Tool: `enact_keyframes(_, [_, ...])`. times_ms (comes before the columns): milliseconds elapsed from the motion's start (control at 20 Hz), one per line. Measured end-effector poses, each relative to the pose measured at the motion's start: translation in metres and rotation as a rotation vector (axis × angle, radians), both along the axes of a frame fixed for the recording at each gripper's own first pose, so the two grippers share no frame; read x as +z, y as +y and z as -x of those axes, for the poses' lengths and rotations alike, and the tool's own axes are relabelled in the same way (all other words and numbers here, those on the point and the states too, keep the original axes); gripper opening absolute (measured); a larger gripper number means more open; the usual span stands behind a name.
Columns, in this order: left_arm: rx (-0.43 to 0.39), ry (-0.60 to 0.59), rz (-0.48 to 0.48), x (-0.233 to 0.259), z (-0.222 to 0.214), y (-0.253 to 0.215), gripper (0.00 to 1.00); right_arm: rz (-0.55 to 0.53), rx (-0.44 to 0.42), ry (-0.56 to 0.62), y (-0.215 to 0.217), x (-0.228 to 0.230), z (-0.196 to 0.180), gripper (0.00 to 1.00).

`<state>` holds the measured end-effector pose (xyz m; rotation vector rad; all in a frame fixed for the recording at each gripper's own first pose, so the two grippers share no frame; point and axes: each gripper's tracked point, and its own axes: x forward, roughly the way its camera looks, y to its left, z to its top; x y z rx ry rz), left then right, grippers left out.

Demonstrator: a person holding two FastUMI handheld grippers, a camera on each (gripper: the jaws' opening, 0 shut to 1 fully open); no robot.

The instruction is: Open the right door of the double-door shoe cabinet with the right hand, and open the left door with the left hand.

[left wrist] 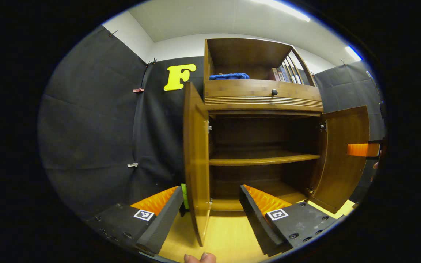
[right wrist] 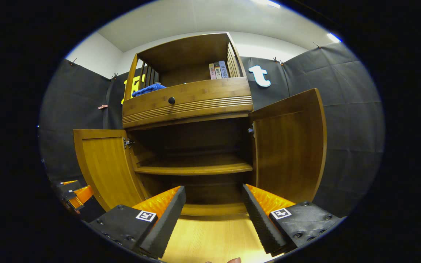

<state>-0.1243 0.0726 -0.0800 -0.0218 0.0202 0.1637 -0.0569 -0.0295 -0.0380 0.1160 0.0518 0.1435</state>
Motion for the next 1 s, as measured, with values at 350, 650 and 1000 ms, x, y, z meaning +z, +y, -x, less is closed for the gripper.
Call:
enact_keyframes(350, [-0.080,-0.015,0.004,0.016,-0.034,-0.061,0.96,0.025,-0.015,-0.015,-0.025,0.001,0.001,1.00])
enact_keyframes(650, [-0.119,-0.018,-0.017,0.025,-0.059,-0.093,0.96,0.031,-0.030,-0.025,-0.038,0.002,-0.007,0.97])
enact_keyframes(1000, [-0.101,-0.031,0.018,0.037,-0.085,-0.098,0.96,0.078,-0.025,-0.048,-0.038,0.002,-0.015,0.98])
